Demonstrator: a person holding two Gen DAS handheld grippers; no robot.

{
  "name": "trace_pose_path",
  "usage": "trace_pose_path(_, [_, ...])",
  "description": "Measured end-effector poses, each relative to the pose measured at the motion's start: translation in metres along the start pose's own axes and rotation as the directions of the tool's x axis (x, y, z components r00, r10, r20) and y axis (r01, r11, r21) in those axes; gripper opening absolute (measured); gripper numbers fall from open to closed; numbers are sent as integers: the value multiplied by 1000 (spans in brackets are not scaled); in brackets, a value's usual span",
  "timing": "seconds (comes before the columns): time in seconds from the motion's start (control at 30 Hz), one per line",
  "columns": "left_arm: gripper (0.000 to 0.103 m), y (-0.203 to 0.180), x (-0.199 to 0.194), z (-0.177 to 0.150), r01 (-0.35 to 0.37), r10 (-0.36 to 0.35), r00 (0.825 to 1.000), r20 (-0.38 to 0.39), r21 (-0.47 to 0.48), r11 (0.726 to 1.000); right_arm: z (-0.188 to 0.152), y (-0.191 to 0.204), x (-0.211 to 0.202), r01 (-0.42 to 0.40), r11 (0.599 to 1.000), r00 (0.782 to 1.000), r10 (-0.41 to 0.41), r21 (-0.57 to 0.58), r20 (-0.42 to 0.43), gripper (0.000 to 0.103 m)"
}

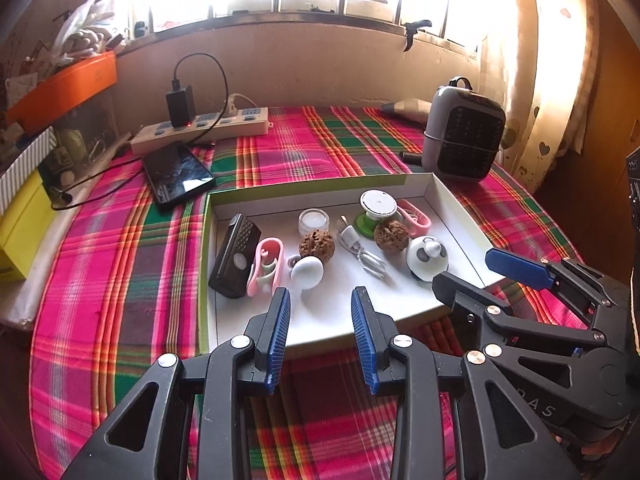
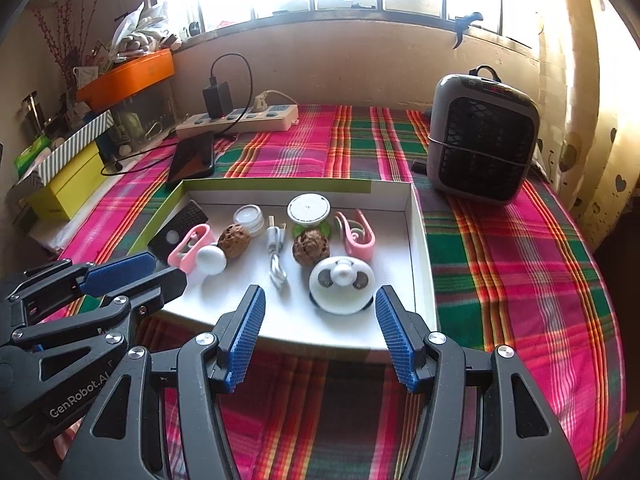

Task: Organize objects

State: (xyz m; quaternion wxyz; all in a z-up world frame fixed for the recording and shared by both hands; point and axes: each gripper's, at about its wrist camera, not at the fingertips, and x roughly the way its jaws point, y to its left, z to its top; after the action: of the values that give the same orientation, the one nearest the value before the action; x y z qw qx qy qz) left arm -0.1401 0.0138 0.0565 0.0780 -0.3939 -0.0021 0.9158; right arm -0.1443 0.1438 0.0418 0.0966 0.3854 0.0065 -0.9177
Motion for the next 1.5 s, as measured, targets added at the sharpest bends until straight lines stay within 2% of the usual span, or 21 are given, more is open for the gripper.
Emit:
trace_pose_path(0.33, [30,-6,-20,-30,-51,51,999,7,3,999,-25,2,-17,14,1000,1000,-14,14,-11,58])
trace_pose_path(0.73, [30,-13,-18,-64,-42,42,998,-56,-6,999,-54,4,-19,28,999,998,-27,17,-52,58])
trace_pose_path(0.97, [30,-12,-16,-76,-55,52,995,-81,-35,998,-68,11,-20,29,1000,997,-29,1,-74,58])
trace_pose_path(1.2, [30,-15,-16,-85,-80,77,993,-89,-26,996,-76,7,-20,36,999,995,-33,23,-91,58])
trace_pose_path(1.5, [30,-18,-18,-89,-99,95,992,-80,-45,994,-80,5,-22,91,996,991,-89,16,-105,58])
